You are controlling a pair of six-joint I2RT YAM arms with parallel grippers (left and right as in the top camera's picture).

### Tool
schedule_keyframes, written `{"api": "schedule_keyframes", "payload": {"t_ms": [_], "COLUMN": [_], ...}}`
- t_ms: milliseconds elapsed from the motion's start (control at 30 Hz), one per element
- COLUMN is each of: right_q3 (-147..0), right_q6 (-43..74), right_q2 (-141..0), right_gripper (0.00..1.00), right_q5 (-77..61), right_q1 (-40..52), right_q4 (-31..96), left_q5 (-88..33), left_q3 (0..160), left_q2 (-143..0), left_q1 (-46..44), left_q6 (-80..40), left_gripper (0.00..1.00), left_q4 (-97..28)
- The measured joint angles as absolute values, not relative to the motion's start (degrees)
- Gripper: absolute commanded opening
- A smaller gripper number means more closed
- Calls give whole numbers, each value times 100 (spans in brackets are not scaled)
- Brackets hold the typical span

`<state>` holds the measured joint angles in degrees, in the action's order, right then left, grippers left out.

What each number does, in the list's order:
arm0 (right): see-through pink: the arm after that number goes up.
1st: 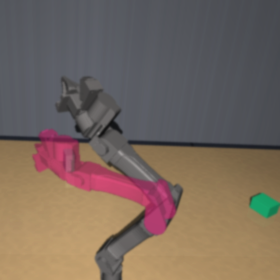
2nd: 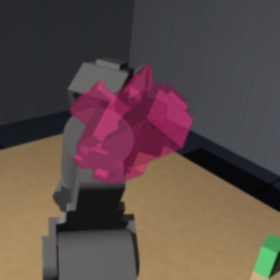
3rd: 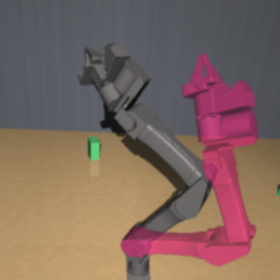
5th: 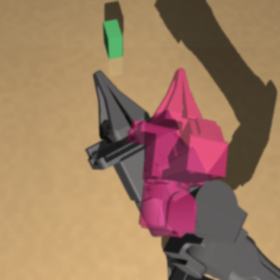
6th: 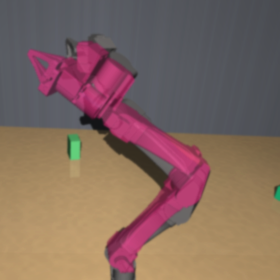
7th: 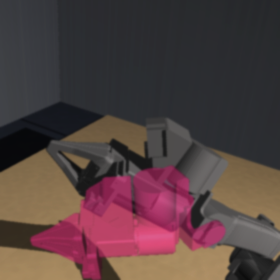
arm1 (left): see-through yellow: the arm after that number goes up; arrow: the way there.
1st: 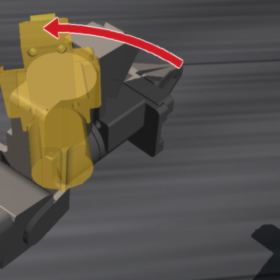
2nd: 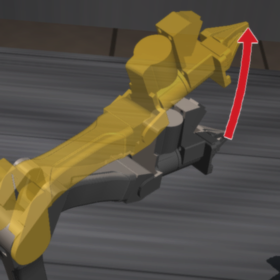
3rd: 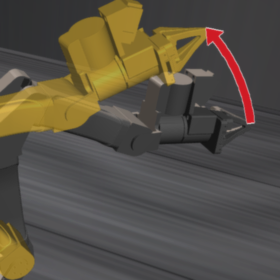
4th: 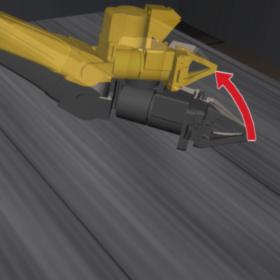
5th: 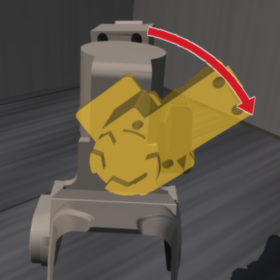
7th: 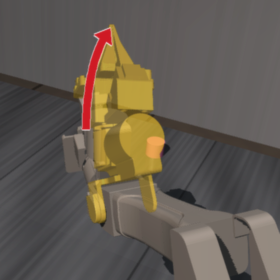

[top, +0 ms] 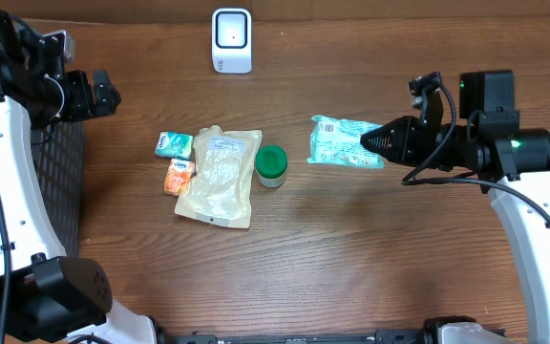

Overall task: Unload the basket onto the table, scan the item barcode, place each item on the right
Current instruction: 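Lift the mint-green pack and carry it toward the white scanner, then hold the mint-green pack barcode over the scanner window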

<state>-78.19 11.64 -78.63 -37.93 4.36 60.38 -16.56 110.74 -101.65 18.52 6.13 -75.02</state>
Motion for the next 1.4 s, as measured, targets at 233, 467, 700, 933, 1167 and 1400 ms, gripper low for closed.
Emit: {"api": "schedule_keyframes", "payload": {"t_ms": [233, 467, 700, 933, 1167, 1400], "right_q3": [-10372, -13493, -14228, -14232, -14234, -14234], "right_q6": [1267, 1175, 891, 445, -939, -2316], "right_q2": [-8731, -10545, -11507, -12317, -12798, -13229], "right_gripper": [4, 4, 4, 4, 4, 4], "right_q5": [-2827, -1570, 178, 1256, 1564, 1763], "right_q1": [939, 1621, 2196, 2403, 2416, 2545], "right_q4": [7404, 8464, 7787, 6600, 5240, 4250], "left_q5": [-1656, -1653, -1653, -1653, -1653, -1653], "left_q3": [11074, 11074, 11074, 11074, 11074, 11074], "left_q2": [-10165, -10165, -10165, -10165, -10165, -10165], "left_q1": [1852, 1852, 1852, 1852, 1852, 1852], "left_q6": [611, 613, 611, 613, 613, 611], "left_gripper": [99, 99, 99, 100, 100, 99], "left_q4": [-7505, -7502, -7505, -7502, -7502, -7505]}}
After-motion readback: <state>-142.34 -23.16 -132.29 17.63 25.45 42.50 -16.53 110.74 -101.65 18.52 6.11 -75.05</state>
